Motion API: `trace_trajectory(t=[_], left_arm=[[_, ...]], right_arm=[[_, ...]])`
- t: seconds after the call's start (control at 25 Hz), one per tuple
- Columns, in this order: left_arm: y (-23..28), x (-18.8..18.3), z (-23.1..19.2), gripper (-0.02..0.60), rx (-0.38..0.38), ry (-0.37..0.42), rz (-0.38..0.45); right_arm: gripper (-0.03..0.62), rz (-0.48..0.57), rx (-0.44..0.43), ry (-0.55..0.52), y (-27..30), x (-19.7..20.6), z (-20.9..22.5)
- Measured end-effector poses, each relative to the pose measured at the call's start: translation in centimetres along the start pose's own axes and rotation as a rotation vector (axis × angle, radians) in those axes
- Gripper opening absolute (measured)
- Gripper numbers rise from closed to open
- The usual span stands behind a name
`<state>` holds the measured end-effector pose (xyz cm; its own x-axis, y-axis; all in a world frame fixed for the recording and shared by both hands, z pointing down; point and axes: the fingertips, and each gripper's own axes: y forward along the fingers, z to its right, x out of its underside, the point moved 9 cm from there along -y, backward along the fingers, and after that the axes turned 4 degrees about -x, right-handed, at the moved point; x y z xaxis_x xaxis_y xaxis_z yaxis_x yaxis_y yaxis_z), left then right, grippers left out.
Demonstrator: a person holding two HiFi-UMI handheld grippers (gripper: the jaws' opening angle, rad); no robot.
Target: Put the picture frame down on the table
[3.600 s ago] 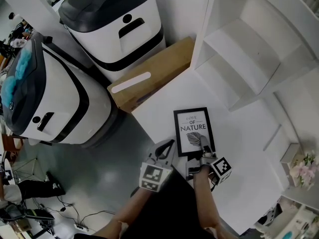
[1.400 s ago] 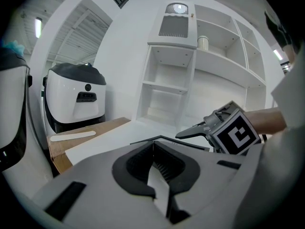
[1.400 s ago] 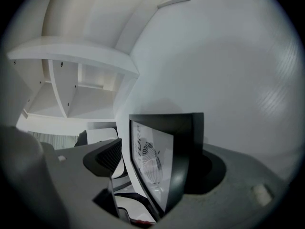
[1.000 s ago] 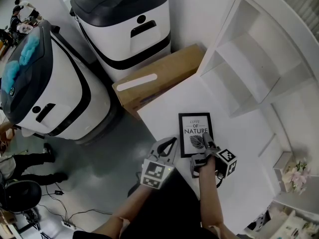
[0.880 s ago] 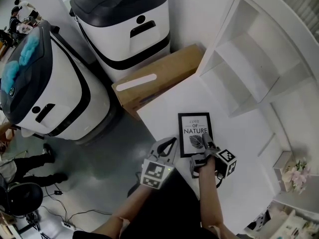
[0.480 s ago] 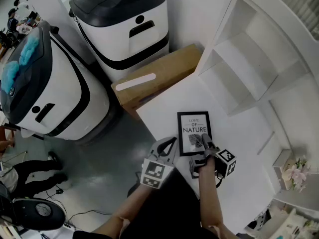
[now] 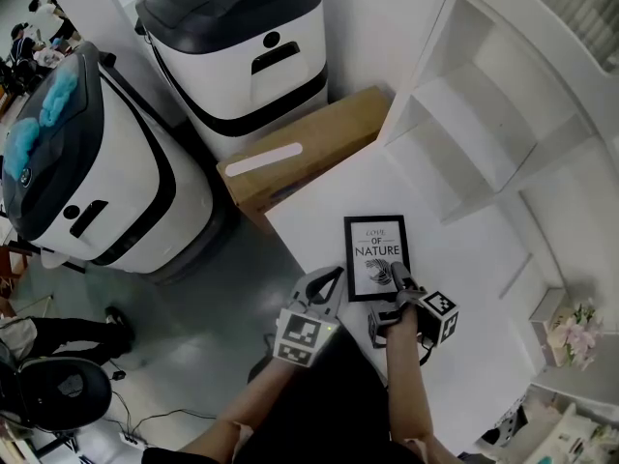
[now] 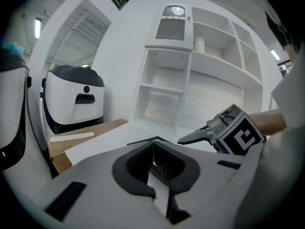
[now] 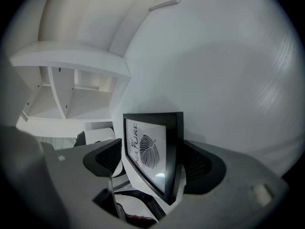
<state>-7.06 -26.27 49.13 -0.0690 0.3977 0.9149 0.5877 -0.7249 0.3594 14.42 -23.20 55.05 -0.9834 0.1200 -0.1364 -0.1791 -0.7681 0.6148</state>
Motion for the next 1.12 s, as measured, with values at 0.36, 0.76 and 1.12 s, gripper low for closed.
trace_trajectory(t=[0.36,0.76,1.12], left_arm=[[-0.2,0.0,0.3,0.012,0.009,0.004,0.006],[-0.5,0.0,0.5,0.012,0.014,0.013,0.011],[-0.5,-0.1,0.8,0.012,0.022,0.016,0.016]], right_arm=[[0.387,0.001,0.006,0.02,-0.6,0.1,0.5],[0.387,0.002,0.001,0.03,-1.1,0.2,1.0],[0.387,0.009,-0.011,0.024,-1.7,0.1,1.1]])
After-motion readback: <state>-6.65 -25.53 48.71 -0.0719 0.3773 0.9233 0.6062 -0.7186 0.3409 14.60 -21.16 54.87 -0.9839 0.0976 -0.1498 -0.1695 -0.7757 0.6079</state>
